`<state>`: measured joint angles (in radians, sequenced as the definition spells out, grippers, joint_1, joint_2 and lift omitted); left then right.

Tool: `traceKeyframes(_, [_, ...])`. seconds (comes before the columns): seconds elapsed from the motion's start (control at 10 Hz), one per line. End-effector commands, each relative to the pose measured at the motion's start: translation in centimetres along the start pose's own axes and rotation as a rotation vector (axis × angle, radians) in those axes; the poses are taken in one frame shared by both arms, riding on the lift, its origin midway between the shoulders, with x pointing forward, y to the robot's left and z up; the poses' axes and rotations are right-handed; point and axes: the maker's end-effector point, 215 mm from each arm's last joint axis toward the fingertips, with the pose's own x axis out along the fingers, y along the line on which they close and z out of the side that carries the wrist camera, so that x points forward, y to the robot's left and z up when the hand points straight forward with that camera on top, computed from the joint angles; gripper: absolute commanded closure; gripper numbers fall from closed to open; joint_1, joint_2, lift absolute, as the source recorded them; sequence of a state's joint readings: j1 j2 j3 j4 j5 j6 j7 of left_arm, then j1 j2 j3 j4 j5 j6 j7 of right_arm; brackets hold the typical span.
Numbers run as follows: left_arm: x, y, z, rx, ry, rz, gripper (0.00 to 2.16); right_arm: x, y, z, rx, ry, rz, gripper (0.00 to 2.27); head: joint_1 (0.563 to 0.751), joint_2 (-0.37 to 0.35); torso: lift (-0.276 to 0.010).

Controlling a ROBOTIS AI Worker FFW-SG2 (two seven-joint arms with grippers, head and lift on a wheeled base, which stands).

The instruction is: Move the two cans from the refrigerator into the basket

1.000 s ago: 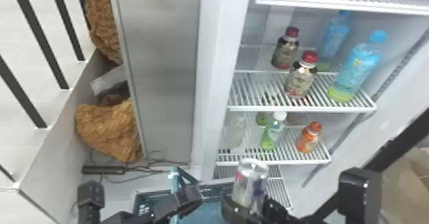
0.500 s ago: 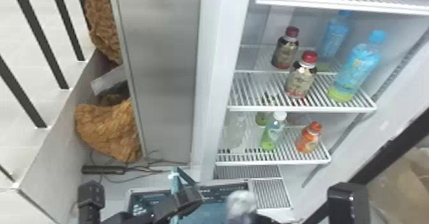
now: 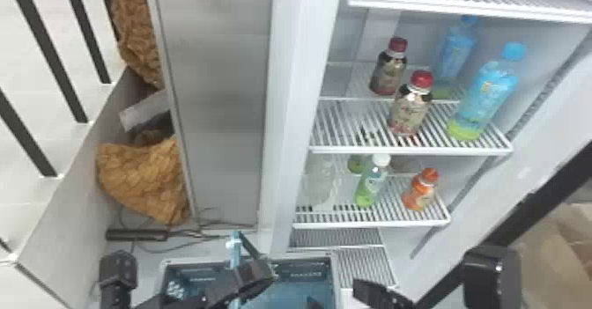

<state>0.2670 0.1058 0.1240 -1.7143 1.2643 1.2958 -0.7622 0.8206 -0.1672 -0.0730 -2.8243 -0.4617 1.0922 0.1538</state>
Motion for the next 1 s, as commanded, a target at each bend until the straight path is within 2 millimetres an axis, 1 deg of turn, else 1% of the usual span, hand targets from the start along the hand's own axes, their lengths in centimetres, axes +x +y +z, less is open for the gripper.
traceKeyframes(0.0, [0.0,0.0,0.0,0.0,0.001,0.001,1.19,-0.7,-1.9,0.9,-0.015,-0.053,-0.05,0.39,0.695,-0.171,-0.031])
traceKeyframes(0.2, [-0.1,0.0,0.0,0.0,0.001,0.003,1.19,-1.2,-4.1,3.5,-0.024,-0.212,-0.08,0.39,0.695,-0.205,-0.031])
traceKeyframes(0.4, [0.0,0.1,-0.1,-0.001,0.003,0.002,1.19,-2.0,-6.7,5.3,-0.039,-0.35,-0.108,0.39,0.695,-0.246,-0.031])
traceKeyframes(0.5, [0.0,0.0,-0.1,-0.001,0.003,0.001,1.19,-2.7,-8.5,5.1,-0.065,-0.359,-0.139,0.39,0.695,-0.269,-0.031])
traceKeyframes(0.6, [0.1,0.0,0.0,0.001,0.003,0.002,1.19,-3.8,-10.7,5.2,-0.104,-0.386,-0.184,0.39,0.695,-0.282,-0.031])
traceKeyframes(0.7, [0.1,-0.1,0.0,0.002,0.001,-0.001,1.19,-4.7,-12.7,4.8,-0.135,-0.401,-0.221,0.39,0.695,-0.321,-0.031])
traceKeyframes(0.8, [0.0,0.0,0.0,-0.001,0.0,0.0,1.19,-5.6,-14.2,4.2,-0.153,-0.417,-0.252,0.39,0.695,-0.35,-0.031])
traceKeyframes(0.9, [-0.1,0.0,0.0,-0.001,-0.004,0.0,1.19,-6.8,-15.1,4.5,-0.192,-0.465,-0.282,0.39,0.695,-0.35,-0.031])
